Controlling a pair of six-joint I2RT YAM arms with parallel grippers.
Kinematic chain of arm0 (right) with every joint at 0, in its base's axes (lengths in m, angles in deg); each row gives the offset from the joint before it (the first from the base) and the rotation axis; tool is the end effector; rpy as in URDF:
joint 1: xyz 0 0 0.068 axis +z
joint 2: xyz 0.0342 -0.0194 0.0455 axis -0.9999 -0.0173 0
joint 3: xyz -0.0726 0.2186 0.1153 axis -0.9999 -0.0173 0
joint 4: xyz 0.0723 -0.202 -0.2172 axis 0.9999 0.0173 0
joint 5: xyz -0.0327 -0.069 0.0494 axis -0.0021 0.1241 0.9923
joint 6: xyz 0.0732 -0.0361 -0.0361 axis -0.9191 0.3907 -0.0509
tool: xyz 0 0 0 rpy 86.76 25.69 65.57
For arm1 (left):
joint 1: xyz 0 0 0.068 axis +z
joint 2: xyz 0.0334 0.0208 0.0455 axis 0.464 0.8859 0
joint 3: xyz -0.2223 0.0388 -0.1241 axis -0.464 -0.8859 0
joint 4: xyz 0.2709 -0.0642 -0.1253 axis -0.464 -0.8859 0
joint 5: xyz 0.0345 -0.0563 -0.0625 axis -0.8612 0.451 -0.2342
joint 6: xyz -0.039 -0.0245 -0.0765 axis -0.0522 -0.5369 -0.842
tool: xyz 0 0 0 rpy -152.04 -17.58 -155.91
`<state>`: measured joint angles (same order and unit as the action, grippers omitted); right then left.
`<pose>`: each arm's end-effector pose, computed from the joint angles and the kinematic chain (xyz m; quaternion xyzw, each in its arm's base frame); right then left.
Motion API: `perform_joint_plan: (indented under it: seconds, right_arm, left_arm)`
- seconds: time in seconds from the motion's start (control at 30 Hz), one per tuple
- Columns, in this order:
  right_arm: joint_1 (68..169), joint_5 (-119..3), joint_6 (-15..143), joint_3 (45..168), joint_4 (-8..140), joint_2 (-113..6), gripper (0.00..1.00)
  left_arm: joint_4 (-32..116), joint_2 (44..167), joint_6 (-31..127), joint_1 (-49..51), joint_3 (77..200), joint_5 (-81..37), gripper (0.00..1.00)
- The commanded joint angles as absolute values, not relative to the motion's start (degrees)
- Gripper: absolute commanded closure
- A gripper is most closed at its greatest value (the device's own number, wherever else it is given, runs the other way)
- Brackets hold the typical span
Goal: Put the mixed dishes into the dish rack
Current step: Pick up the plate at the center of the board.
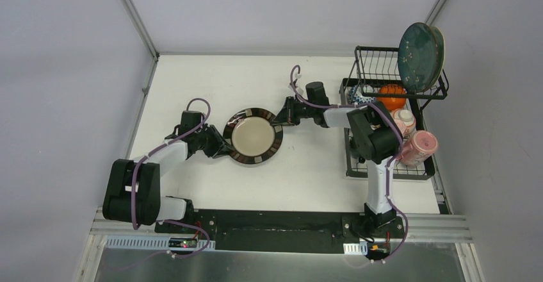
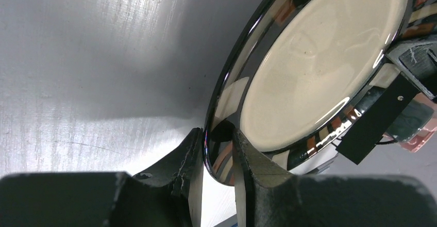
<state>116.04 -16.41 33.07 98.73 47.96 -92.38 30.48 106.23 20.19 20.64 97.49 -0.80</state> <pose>0.3948 0.2692 0.0638 -0.1190 0.8185 0.5389 0.1594 0.2845 -0.0740 0.0726 -0.1855 0.9066 -0.3366 0.1744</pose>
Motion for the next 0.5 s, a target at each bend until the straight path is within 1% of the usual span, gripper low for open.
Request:
perform_joint_plan:
  seconds: [0.0,0.17,0.37,0.43,0.47]
  right_arm:
    - [118.53,-13.57,29.63,99.63,44.25,-82.81,1.00]
    - [115.75,-18.66,29.24,98.76,47.63,-77.01,1.00]
    - [113.96,-24.36,32.14,101.85,56.87,-72.00,1.00]
    - [113.32,-25.71,32.79,103.39,59.52,-71.13,1.00]
    - [112.88,-25.98,32.81,104.11,60.36,-70.66,1.00]
  left_arm:
    - [37.54,103.24,17.67,19.82,100.17,2.74,0.87]
    - [36.53,101.38,17.19,19.82,100.37,1.79,0.67]
    - [30.59,97.89,19.78,19.82,104.37,1.46,0.47]
    - [27.44,96.11,21.06,19.82,106.27,1.22,0.23]
    - [26.54,95.35,21.63,19.82,107.34,1.09,0.17]
